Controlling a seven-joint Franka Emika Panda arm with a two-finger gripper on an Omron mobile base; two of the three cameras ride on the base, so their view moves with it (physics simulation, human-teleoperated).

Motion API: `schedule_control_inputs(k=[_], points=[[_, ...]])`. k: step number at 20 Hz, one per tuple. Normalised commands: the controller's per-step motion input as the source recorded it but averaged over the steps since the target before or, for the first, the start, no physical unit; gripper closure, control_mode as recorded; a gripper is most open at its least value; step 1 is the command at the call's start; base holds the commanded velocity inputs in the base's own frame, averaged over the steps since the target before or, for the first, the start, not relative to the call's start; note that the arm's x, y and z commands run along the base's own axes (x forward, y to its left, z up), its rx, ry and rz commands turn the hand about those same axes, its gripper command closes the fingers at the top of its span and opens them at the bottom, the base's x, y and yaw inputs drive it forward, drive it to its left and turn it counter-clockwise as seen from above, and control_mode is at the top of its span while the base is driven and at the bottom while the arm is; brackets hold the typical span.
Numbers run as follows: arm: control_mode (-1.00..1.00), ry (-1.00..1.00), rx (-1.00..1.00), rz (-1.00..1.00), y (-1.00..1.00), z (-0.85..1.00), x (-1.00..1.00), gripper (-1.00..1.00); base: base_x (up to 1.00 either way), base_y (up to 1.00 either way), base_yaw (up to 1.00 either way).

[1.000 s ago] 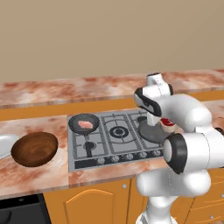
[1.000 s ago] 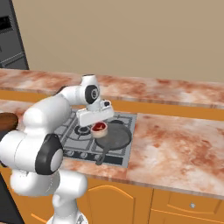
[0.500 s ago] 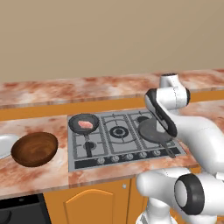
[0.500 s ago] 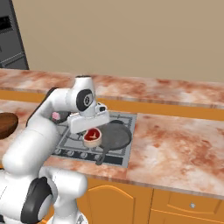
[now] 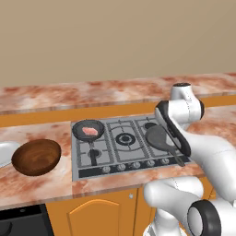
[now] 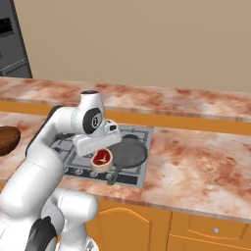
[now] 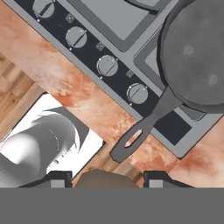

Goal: Place one of the steaks on the plate and the other in the bowl. Then place the bowl in the fridge.

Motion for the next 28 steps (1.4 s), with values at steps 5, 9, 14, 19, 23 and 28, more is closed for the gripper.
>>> schedule_control_inputs(k=[5, 9, 14, 19, 23, 28], points=[[1.0, 0.0, 0.0, 0.0, 0.2, 0.0, 0.0, 1.0, -0.03, 0.21, 0.0], [1.0, 0.0, 0.0, 0.0, 0.0, 0.0, 0.0, 1.0, -0.09, 0.82, -0.01], [1.0, 0.0, 0.0, 0.0, 0.0, 0.0, 0.0, 1.0, -0.03, 0.96, -0.04], [1.0, 0.0, 0.0, 0.0, 0.0, 0.0, 0.0, 1.0, -0.01, 0.89, -0.03], [1.0, 0.0, 0.0, 0.0, 0.0, 0.0, 0.0, 1.0, 0.0, 0.78, -0.02], [1.0, 0.0, 0.0, 0.0, 0.0, 0.0, 0.0, 1.0, 0.0, 0.74, -0.02]])
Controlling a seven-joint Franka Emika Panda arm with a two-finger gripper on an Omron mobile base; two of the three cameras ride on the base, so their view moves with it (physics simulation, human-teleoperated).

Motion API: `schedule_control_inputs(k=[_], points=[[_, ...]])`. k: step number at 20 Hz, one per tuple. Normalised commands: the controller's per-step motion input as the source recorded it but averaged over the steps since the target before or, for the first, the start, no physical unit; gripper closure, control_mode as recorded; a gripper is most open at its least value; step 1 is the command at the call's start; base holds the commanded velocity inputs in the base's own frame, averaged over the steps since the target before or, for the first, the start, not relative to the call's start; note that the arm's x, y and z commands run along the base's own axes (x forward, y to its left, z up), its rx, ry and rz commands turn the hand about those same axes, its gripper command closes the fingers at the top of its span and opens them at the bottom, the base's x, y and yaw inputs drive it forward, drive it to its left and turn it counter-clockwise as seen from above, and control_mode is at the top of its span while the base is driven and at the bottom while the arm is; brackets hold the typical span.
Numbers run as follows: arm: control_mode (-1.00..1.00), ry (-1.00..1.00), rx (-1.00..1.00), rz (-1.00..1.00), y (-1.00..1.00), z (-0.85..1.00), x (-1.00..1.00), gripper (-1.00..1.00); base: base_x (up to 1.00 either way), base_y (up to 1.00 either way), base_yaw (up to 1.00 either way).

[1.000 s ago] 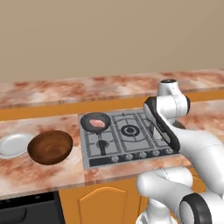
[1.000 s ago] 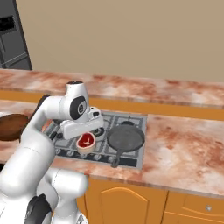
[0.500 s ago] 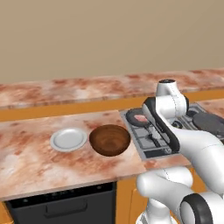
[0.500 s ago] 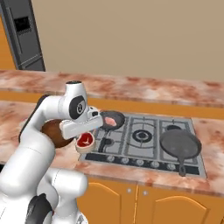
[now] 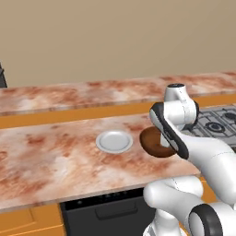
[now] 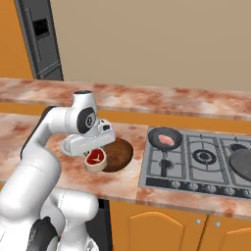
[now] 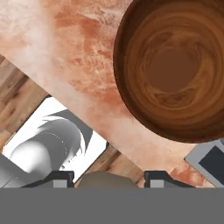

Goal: Place one of the steaks on the plate and the other in the bowl. Then place the bowl in the fridge.

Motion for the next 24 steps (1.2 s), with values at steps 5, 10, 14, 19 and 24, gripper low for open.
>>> schedule_control_inputs(k=[5, 10, 14, 19, 24], points=[[1.0, 0.0, 0.0, 0.0, 0.0, 0.0, 0.0, 1.0, 0.0, 0.67, -0.03], [-1.0, 0.0, 0.0, -0.07, 0.55, 0.0, 0.2, 1.0, 0.0, 0.0, 0.0], [-1.0, 0.05, 0.0, -0.02, 0.53, 0.0, 0.83, 1.0, 0.0, 0.0, 0.0], [-1.0, 0.07, 0.0, -0.1, 0.82, 0.0, 0.88, 1.0, 0.0, 0.0, 0.0], [-1.0, 0.02, 0.0, -0.04, 0.31, -0.01, 0.99, 1.0, 0.0, 0.0, 0.0]])
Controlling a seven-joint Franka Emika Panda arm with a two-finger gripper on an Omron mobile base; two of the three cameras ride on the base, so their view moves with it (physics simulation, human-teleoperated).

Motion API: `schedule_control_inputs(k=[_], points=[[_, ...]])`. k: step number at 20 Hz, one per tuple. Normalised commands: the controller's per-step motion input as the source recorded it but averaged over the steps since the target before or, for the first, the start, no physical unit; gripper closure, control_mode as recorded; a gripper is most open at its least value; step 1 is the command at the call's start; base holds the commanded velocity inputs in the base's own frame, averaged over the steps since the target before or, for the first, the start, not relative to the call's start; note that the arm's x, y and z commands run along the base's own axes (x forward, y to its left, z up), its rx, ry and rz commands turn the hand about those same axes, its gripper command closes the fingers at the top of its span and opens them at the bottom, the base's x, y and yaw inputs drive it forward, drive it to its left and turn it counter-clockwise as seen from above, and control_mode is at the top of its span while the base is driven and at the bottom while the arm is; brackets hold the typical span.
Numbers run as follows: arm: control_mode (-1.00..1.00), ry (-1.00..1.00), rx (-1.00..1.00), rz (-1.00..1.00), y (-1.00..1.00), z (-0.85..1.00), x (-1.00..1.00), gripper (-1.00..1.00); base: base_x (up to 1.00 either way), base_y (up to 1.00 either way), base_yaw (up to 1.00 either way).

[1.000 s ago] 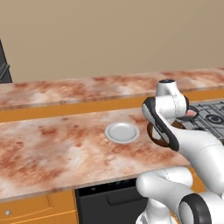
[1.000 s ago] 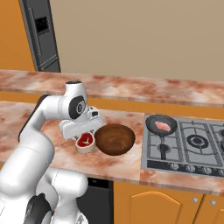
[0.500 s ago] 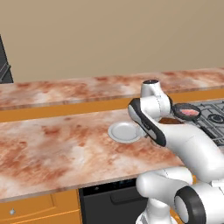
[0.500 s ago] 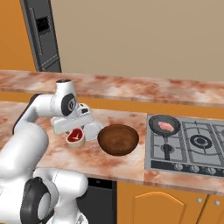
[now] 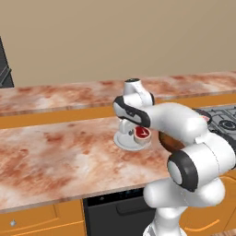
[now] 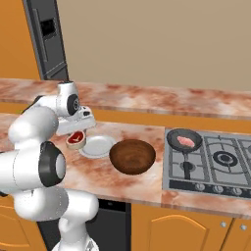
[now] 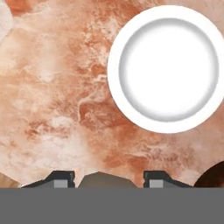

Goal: Place one of the steaks on the plate and the other in the bowl. Then place the bowl in the fridge.

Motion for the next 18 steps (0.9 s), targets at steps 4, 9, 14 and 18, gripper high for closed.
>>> schedule_control_inputs(k=[4, 9, 14, 18], points=[[-1.0, 0.0, 0.0, 0.0, -0.07, -0.14, 1.0, 1.0, 0.0, 0.0, 0.0], [-1.0, -0.06, 0.0, 0.0, -0.09, -0.56, 0.94, 1.0, 0.0, 0.0, 0.0], [-1.0, -0.16, 0.0, 0.0, -0.14, -0.75, 0.58, 1.0, 0.0, 0.0, 0.0], [-1.0, -0.08, 0.0, 0.0, -0.27, -0.66, 0.03, 1.0, 0.0, 0.0, 0.0]])
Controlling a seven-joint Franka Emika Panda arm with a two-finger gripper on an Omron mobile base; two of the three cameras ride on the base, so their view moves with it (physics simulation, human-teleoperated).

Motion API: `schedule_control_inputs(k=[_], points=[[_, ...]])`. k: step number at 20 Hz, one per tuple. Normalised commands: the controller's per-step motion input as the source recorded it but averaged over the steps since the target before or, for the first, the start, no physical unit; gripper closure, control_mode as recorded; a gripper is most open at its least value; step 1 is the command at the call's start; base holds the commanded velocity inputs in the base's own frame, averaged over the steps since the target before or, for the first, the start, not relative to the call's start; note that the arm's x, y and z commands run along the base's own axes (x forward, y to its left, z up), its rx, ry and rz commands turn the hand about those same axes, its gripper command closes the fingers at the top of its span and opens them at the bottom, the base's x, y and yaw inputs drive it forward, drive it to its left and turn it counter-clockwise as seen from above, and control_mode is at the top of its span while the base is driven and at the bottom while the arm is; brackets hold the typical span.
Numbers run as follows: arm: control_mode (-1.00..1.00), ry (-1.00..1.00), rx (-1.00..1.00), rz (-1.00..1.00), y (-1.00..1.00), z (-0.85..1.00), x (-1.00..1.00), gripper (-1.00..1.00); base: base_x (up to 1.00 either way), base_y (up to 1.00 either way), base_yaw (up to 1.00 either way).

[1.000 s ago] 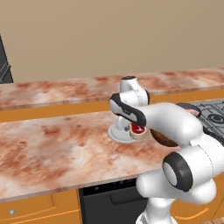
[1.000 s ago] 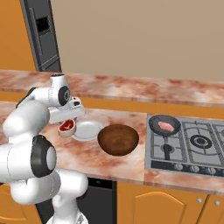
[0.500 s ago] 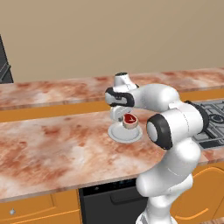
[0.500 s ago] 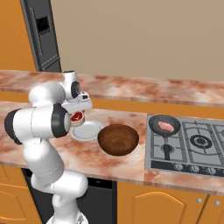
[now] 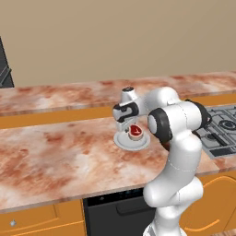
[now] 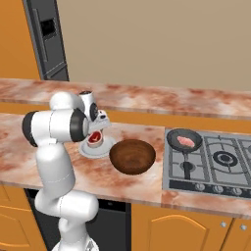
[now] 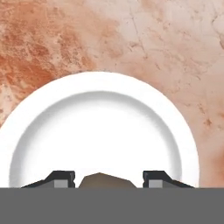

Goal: Place one of the steaks on the plate and the other in the bowl. Then place the bowl in the fridge.

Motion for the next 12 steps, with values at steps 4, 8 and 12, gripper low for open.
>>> schedule_control_inputs(k=[4, 8, 12], points=[[-1.0, -0.05, 0.0, 0.0, -0.13, -0.44, -0.12, 1.0, 0.0, 0.0, 0.0], [-1.0, -0.09, 0.06, 0.0, 0.0, -0.24, 0.0, 1.0, 0.0, 0.0, 0.0], [-1.0, -0.09, 0.06, 0.0, 0.0, -0.21, 0.15, 1.0, 0.0, 0.0, 0.0]])
